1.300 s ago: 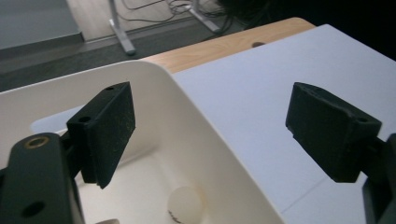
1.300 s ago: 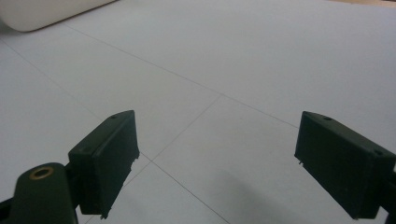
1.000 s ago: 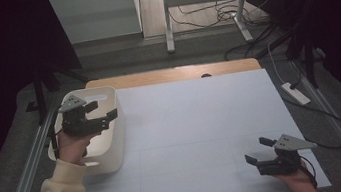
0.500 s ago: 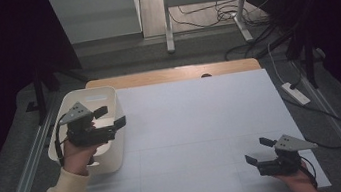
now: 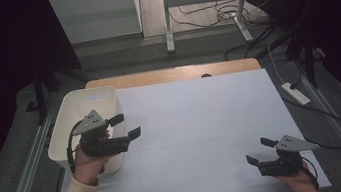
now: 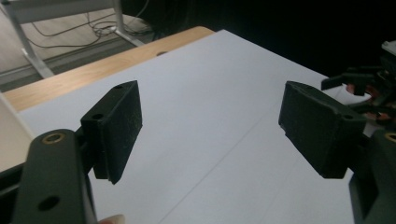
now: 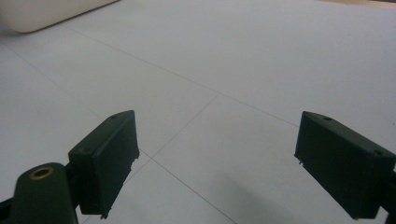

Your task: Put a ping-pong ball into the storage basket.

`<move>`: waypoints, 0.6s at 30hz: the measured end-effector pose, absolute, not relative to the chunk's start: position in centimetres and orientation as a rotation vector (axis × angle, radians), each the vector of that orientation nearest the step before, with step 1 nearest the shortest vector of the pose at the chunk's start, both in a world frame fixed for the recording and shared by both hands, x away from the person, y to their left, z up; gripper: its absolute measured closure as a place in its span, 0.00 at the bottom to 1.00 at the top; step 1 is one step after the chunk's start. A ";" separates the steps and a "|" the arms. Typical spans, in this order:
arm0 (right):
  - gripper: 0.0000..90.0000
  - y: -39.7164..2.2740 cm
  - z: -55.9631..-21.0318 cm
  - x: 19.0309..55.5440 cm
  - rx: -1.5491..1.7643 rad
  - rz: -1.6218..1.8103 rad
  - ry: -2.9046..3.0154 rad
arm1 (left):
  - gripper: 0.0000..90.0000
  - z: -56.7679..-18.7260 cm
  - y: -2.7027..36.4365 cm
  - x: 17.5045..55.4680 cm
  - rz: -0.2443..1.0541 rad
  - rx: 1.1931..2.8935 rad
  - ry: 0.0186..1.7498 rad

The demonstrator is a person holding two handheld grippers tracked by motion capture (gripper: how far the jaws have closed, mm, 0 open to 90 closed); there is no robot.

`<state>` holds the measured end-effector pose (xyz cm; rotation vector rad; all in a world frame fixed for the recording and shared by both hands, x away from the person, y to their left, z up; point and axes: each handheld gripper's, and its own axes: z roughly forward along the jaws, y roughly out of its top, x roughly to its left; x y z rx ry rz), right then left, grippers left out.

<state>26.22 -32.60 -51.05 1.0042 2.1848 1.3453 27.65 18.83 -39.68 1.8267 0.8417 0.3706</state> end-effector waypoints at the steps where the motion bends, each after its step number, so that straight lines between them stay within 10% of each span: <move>1: 0.15 -32.6 -51.0 26.2 1.004 1.345 2.185 | 0.25 -39.8 18.6 27.5 0.368 1.832 0.838; 18: 0.15 -32.7 -51.0 26.1 1.008 1.351 2.180 | 0.24 -42.3 15.9 25.6 0.298 1.873 0.732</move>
